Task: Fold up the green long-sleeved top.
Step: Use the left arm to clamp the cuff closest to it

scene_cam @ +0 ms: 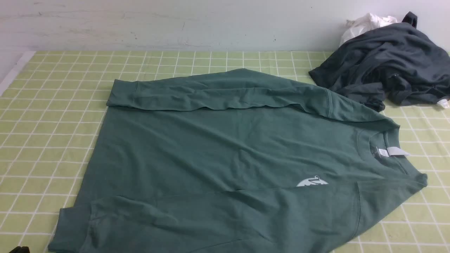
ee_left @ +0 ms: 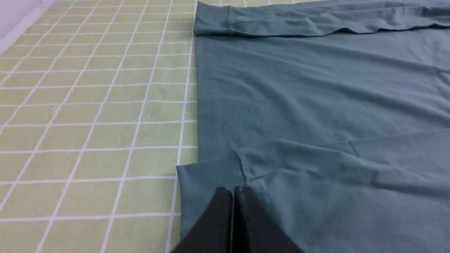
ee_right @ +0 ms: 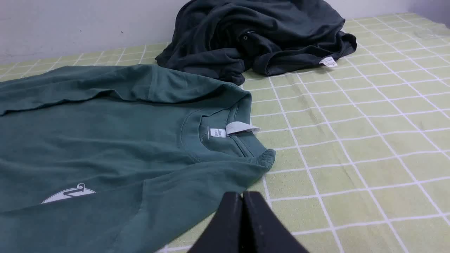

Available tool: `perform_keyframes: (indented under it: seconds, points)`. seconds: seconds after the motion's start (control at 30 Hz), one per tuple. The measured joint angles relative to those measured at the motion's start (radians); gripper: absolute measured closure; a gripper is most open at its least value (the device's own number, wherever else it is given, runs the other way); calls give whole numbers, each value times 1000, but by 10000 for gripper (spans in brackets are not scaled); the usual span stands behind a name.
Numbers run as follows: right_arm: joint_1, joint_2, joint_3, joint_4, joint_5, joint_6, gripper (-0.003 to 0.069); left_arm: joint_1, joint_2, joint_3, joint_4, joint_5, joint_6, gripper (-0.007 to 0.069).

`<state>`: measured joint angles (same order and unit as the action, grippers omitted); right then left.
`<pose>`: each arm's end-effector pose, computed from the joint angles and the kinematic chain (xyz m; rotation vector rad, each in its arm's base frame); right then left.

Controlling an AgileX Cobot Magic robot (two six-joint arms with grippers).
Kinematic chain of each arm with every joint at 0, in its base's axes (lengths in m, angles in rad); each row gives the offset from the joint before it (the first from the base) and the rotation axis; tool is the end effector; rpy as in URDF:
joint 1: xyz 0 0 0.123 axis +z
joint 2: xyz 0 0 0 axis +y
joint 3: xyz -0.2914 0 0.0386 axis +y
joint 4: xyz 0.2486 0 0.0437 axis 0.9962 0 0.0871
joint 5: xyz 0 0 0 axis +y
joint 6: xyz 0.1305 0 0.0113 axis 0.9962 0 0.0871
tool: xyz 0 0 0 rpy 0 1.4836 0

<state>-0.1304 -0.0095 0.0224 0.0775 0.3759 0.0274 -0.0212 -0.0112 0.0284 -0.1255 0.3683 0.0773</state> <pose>0.0822 -0.0070 0.1605 0.1951 1.8610 0.0053 0.0825 -0.0077 0.1595 0.0138 1.8669 -0.0843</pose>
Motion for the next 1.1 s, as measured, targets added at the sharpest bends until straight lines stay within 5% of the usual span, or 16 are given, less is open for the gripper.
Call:
perform_keyframes:
  seconds: [1.1]
  points:
    - [0,0,0,1,0,0,669,0,0,0,14,-1,1,629]
